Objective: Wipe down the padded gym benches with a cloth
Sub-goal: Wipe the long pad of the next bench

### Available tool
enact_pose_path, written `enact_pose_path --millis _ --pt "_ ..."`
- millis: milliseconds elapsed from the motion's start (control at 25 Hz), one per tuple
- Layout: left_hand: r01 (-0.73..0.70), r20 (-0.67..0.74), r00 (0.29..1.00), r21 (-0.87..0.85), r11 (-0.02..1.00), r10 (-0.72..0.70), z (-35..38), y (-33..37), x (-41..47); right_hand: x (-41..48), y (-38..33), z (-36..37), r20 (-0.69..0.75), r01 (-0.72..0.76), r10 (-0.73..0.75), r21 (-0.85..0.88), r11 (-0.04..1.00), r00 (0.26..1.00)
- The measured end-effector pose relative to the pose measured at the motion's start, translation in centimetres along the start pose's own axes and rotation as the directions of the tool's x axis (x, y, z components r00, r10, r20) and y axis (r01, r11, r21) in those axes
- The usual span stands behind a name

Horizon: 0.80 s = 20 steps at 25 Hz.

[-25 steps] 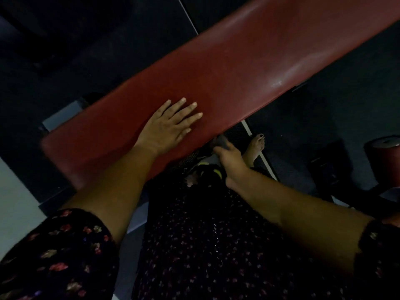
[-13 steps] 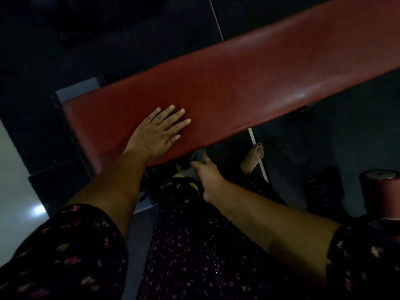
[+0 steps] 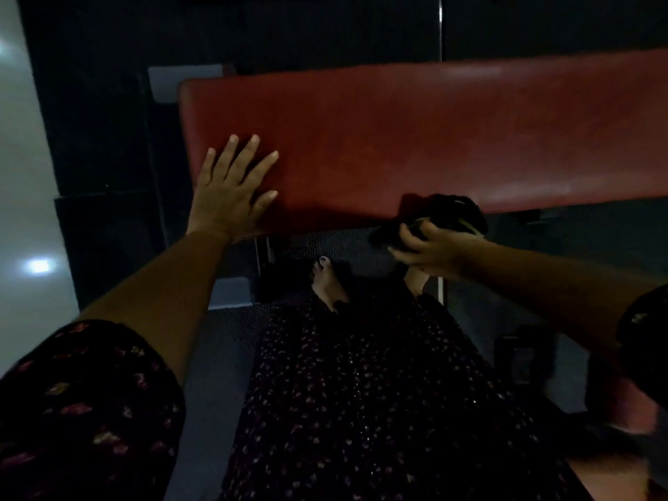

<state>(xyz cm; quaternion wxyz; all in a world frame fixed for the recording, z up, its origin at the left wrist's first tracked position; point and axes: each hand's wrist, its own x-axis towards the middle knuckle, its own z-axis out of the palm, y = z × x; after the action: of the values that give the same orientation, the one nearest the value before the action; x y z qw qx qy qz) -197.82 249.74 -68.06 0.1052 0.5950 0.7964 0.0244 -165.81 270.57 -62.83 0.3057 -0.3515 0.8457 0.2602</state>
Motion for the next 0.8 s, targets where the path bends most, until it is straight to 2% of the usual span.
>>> enact_pose_path --millis 80,160,240,360,520,600,640,760,800 --pt "0.058 0.059 0.997 -0.033 0.998 -0.056 -0.4 -0.5 -0.7 -0.4 0.9 -1.8 -0.206 -0.054 0.047 -0.027 0.998 0.977" --pt "0.074 0.087 0.994 -0.063 0.995 -0.068 -0.5 -0.2 -0.6 3.7 1.9 -4.3 -0.43 -0.106 0.094 -0.006 0.994 0.898" --pt "0.07 0.159 0.985 -0.07 0.995 -0.058 -1.1 -0.3 -0.1 9.2 3.0 -8.3 -0.515 -0.145 0.138 0.027 0.989 0.846" --pt "0.087 0.236 0.969 -0.039 0.995 -0.076 -1.6 -0.7 0.0 12.2 4.0 -9.8 -0.522 -0.143 0.138 0.031 0.989 0.842" --pt "0.06 0.213 0.976 -0.046 0.997 -0.049 -1.5 -0.2 -0.3 5.5 3.2 -0.6 -0.425 -0.083 0.021 -0.129 0.988 0.905" --pt "0.086 0.205 0.975 -0.02 0.996 -0.08 -1.4 -0.2 -0.4 4.0 3.2 0.5 -0.364 -0.231 0.151 -0.188 0.955 0.919" --pt "0.099 0.221 0.971 -0.002 0.995 -0.097 -1.5 -0.1 -0.3 4.3 3.3 0.4 -0.382 -0.274 0.188 -0.184 0.944 0.905" --pt "0.157 0.243 0.959 -0.031 0.987 -0.145 -1.9 0.5 -0.3 7.6 4.5 -5.4 -0.369 0.023 -0.047 -0.071 0.997 0.928" --pt "0.167 0.234 0.961 -0.077 0.983 -0.145 -2.1 0.5 -0.3 9.2 4.7 -7.9 -0.397 0.039 -0.043 -0.019 0.999 0.917"
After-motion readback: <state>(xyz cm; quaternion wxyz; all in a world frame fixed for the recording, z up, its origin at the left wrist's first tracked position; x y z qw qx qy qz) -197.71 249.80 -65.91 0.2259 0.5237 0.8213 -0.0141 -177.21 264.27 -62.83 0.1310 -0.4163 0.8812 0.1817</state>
